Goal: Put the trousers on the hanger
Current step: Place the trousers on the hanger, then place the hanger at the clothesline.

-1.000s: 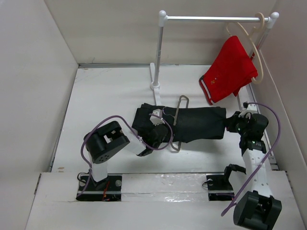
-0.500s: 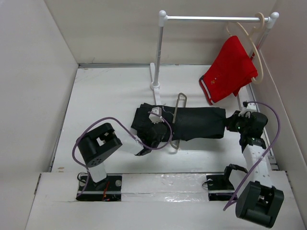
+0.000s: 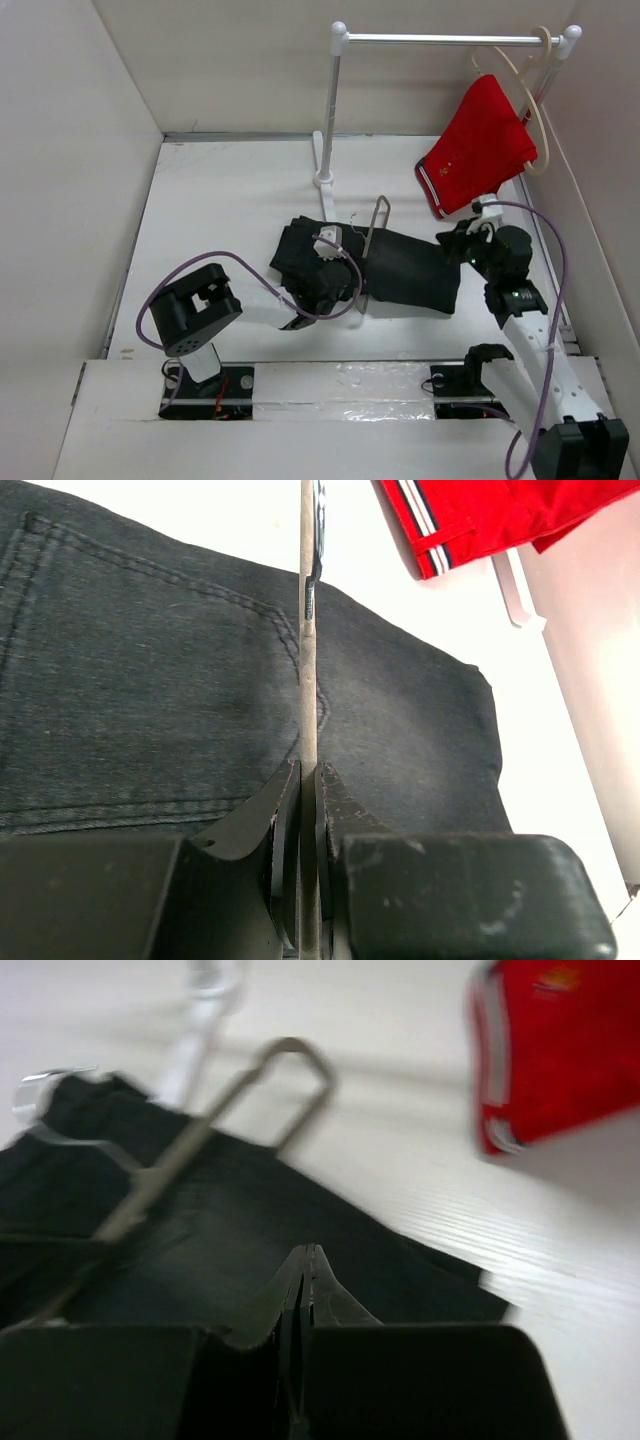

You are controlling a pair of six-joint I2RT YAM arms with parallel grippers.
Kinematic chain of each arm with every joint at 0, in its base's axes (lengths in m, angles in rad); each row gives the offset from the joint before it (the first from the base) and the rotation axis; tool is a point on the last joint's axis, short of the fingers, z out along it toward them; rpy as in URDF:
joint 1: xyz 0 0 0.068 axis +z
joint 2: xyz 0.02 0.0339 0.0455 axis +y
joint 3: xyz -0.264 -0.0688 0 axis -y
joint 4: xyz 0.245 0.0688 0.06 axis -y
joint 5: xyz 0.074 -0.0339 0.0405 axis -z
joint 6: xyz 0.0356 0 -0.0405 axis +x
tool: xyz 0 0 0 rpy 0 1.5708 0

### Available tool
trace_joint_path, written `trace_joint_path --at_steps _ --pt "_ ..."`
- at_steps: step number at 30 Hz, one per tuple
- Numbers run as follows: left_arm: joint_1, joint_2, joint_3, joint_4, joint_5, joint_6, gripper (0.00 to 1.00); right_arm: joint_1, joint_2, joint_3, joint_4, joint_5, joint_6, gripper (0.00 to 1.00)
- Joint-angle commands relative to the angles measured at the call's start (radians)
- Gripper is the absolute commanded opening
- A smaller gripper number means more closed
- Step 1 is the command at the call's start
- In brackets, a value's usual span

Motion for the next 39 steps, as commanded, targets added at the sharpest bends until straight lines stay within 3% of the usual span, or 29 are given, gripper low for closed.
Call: trace_joint_path --at_steps 1,3,4,5,6,7,10,22,32,39 --pt "-0.051 -0.05 0.021 0.142 -0.05 0.046 0.0 0.21 0.006 -0.037 0.145 0.032 0.151 0.0" --pt "-0.072 -0.064 0.022 0.153 -0.08 0.074 0.0 0.325 0.028 -0.053 0.24 0.101 0.207 0.0" --pt "-0.083 -0.069 0.024 0.156 -0.104 0.088 0.0 0.428 0.06 -0.05 0.251 0.142 0.225 0.08" --pt "-0.098 -0.081 0.022 0.162 -0.122 0.105 0.0 0.512 0.093 -0.031 0.267 0.225 0.251 0.25" --pt "-0.098 -0.086 0.022 0.165 -0.123 0.108 0.0 0.513 0.094 -0.024 0.279 0.259 0.262 0.25" --pt "-0.111 -0.093 0.018 0.171 -0.135 0.11 0.0 0.545 0.111 -0.02 0.294 0.285 0.273 0.39" --pt "-0.111 -0.115 -0.002 0.194 -0.138 0.108 0.0 0.616 0.161 -0.023 0.349 0.399 0.326 0.47" --pt "-0.15 -0.13 -0.045 0.249 -0.163 0.094 0.0 0.636 0.212 -0.134 0.492 0.505 0.46 0.53" --pt "-0.171 -0.121 -0.042 0.298 -0.161 0.159 0.0 0.605 0.318 -0.168 0.642 0.361 0.489 0.52" --pt "-0.171 -0.135 -0.091 0.396 -0.1 0.229 0.0 0.536 0.382 -0.191 0.744 0.211 0.524 0.41"
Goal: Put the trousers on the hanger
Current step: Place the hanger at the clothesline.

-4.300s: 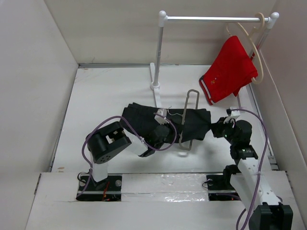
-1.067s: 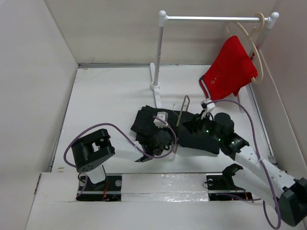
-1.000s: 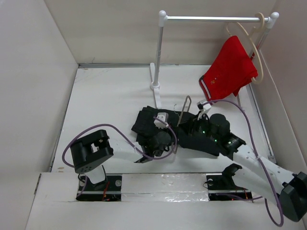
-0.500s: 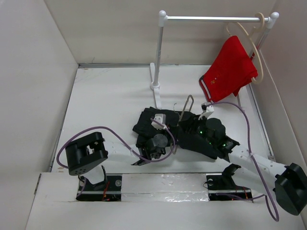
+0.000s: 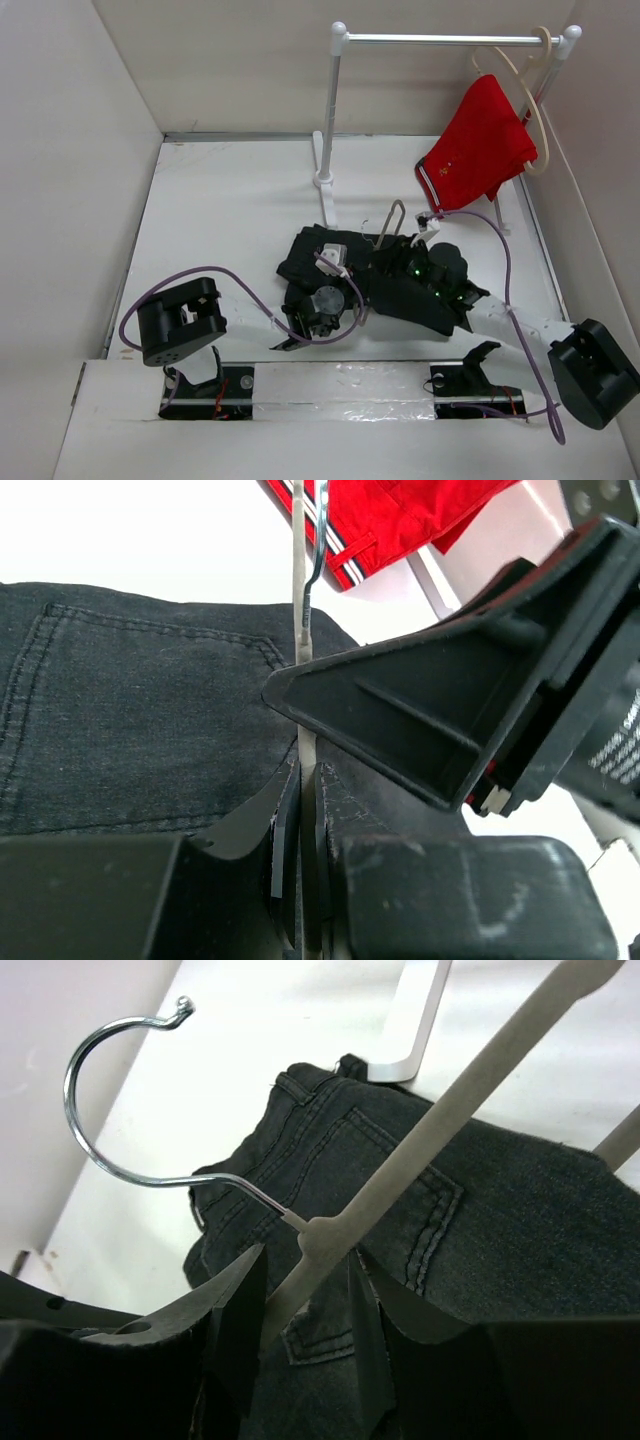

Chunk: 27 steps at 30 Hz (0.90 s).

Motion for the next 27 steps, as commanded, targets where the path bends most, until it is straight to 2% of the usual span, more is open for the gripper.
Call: trace_joint_path --at_steps 1,5,9,10,12,16,18,19,20,22,23,26,27 --pt "-0.007 -0.045 -0.003 0.202 0.035 0.046 0.0 -0.035 0.032 -0.018 0.138 -0.098 0.021 0.39" --pt "-0.007 -0.04 -0.009 0.233 0.064 0.101 0.0 -0.072 0.058 -0.042 0.232 -0.188 0.054 0.37" --pt "-0.007 -0.045 -0.02 0.261 0.087 0.138 0.0 -0.083 0.057 -0.042 0.242 -0.231 0.056 0.36" --pt "-0.007 -0.045 -0.018 0.264 0.094 0.152 0.0 -0.083 0.054 -0.044 0.25 -0.24 0.057 0.29" --pt "-0.007 -0.054 0.0 0.238 0.103 0.181 0.0 -0.094 0.049 -0.038 0.247 -0.252 0.056 0.27" --pt "-0.007 -0.06 0.011 0.235 0.135 0.227 0.0 -0.126 0.049 -0.031 0.259 -0.31 0.056 0.08" --pt "-0.007 -0.062 0.032 0.198 0.158 0.241 0.0 -0.138 0.035 -0.03 0.258 -0.318 0.057 0.03" --pt "-0.007 -0.06 0.037 0.189 0.164 0.249 0.04 -0.149 0.031 -0.022 0.24 -0.324 0.059 0.0" --pt "-0.007 -0.065 0.031 0.184 0.167 0.246 0.14 -0.158 0.026 -0.016 0.227 -0.333 0.059 0.0" --pt "-0.007 -0.082 0.019 0.187 0.17 0.232 0.25 -0.19 0.005 -0.011 0.207 -0.367 0.056 0.0" --pt "-0.007 -0.091 0.006 0.185 0.186 0.23 0.36 -0.19 -0.005 -0.011 0.201 -0.37 0.056 0.0" --pt "-0.007 -0.14 -0.015 0.146 0.184 0.227 0.48 -0.218 -0.026 0.016 0.126 -0.37 0.042 0.0" --pt "-0.007 -0.163 -0.023 0.144 0.184 0.221 0.48 -0.218 -0.026 0.021 0.111 -0.379 0.021 0.0"
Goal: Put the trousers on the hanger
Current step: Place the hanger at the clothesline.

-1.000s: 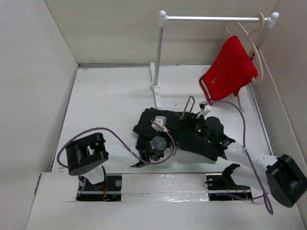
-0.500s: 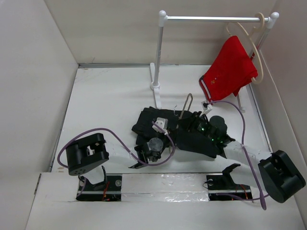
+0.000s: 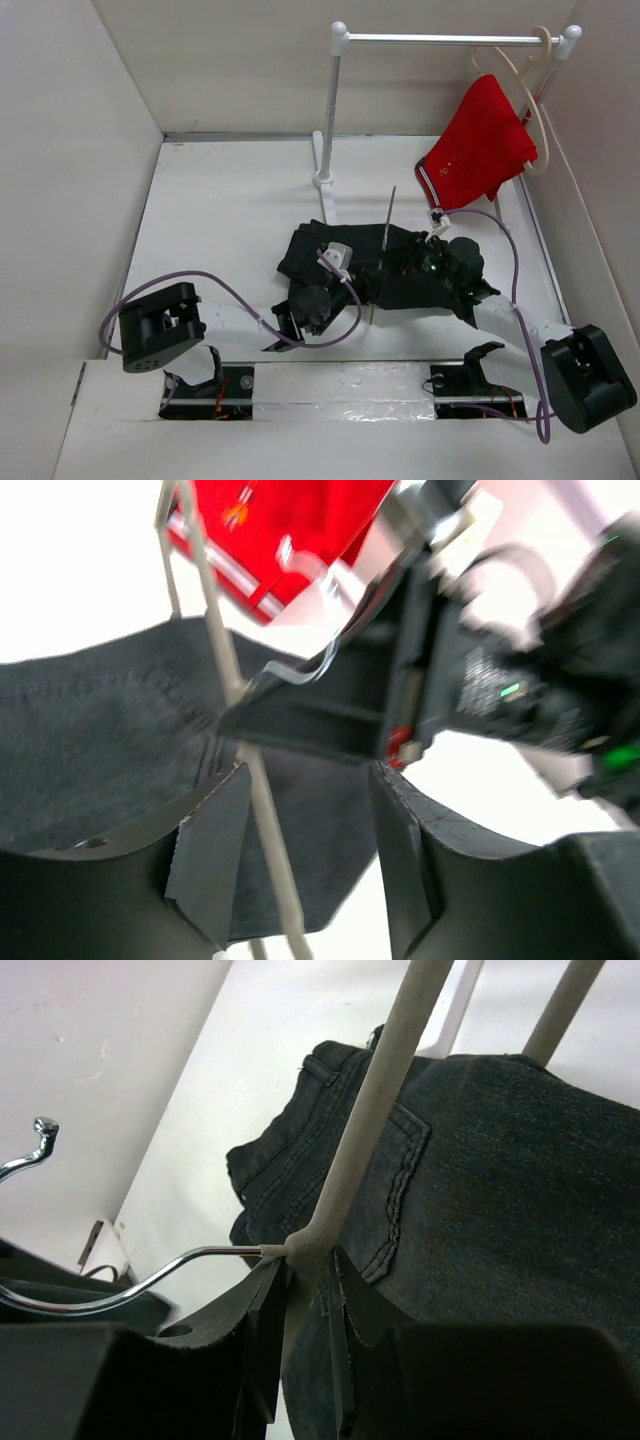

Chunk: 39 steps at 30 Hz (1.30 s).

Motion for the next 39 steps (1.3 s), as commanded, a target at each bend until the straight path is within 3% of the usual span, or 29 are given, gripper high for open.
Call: trace_joint_path --at_steps 1,11,21,24,26,29,33,37,38,39 --pt "-0.005 -0.083 -0.007 0.047 0.031 -0.006 0.48 -0.032 -0.028 0.055 0.041 -0.056 -0.055 0.0" --pt "0.058 -0.021 0.154 -0.145 0.143 0.046 0.47 -0.043 0.053 0.07 0.081 -0.155 -0.082 0.0" --pt "0.097 0.064 0.26 -0.222 0.109 0.045 0.45 -0.043 0.037 0.097 0.013 -0.19 -0.131 0.0" --pt "0.097 0.03 0.237 -0.22 0.164 0.057 0.54 -0.052 0.026 0.115 -0.051 -0.179 -0.139 0.0" --pt "0.097 0.001 0.182 -0.202 0.218 0.046 0.7 -0.066 0.026 0.12 -0.064 -0.196 -0.145 0.0" --pt "0.097 -0.072 0.137 -0.208 0.264 0.046 0.84 -0.076 0.029 0.115 -0.062 -0.187 -0.144 0.0" --pt "0.097 -0.184 0.079 -0.199 0.293 0.045 0.89 -0.087 0.064 0.126 -0.044 -0.231 -0.138 0.0" --pt "0.147 -0.348 -0.02 -0.113 0.292 -0.02 0.78 -0.087 0.077 0.141 -0.053 -0.236 -0.151 0.0" --pt "0.17 -0.368 -0.041 -0.098 0.273 -0.052 0.71 -0.087 0.075 0.141 -0.048 -0.244 -0.148 0.0" --pt "0.233 -0.379 -0.047 -0.131 0.267 -0.136 0.52 -0.087 0.069 0.14 -0.044 -0.244 -0.139 0.0"
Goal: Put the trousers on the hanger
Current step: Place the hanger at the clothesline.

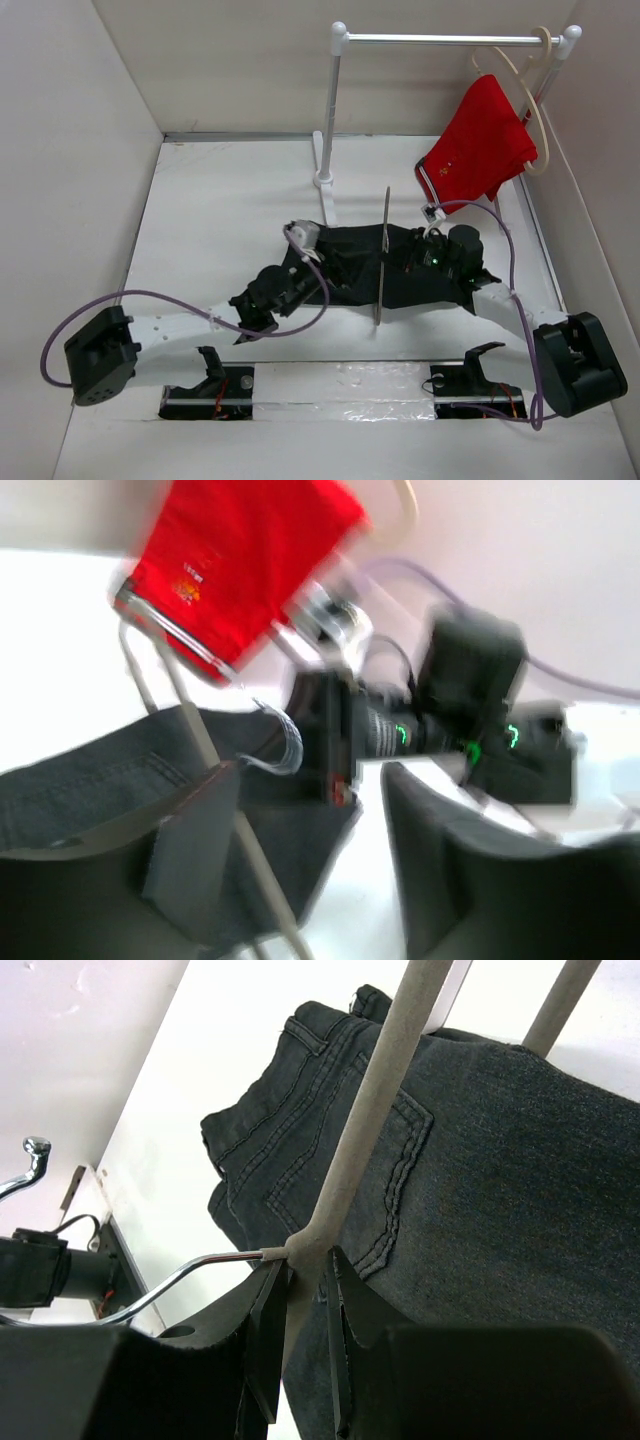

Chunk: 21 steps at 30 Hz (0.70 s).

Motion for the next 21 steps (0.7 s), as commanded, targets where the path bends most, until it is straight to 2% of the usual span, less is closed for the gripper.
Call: trace_joint_path --at_steps 1,3,5,7,9,13,21 --pt "0.122 -0.057 -0.022 0.022 -0.008 -0.159 0.43 -0.004 -0.018 0.058 0.076 -0.049 -0.013 0.0" --pt "0.193 -0.031 0.023 -0.072 0.057 -0.254 0.34 -0.004 -0.03 0.07 0.06 -0.056 -0.027 0.0" --pt "0.28 0.052 0.052 -0.077 0.2 -0.287 0.34 -0.004 -0.05 0.075 0.031 -0.055 -0.035 0.0" --pt "0.323 0.15 0.13 -0.098 0.289 -0.301 0.39 -0.004 -0.066 0.07 0.016 -0.047 -0.035 0.0" --pt "0.336 0.234 0.194 -0.089 0.37 -0.307 0.47 -0.004 -0.07 0.078 -0.001 -0.069 -0.046 0.0" --pt "0.336 0.359 0.311 -0.048 0.517 -0.314 0.56 -0.004 -0.081 0.076 -0.002 -0.078 -0.04 0.0" --pt "0.336 0.508 0.405 -0.062 0.552 -0.334 0.58 0.006 -0.087 0.087 -0.021 -0.093 -0.047 0.0"
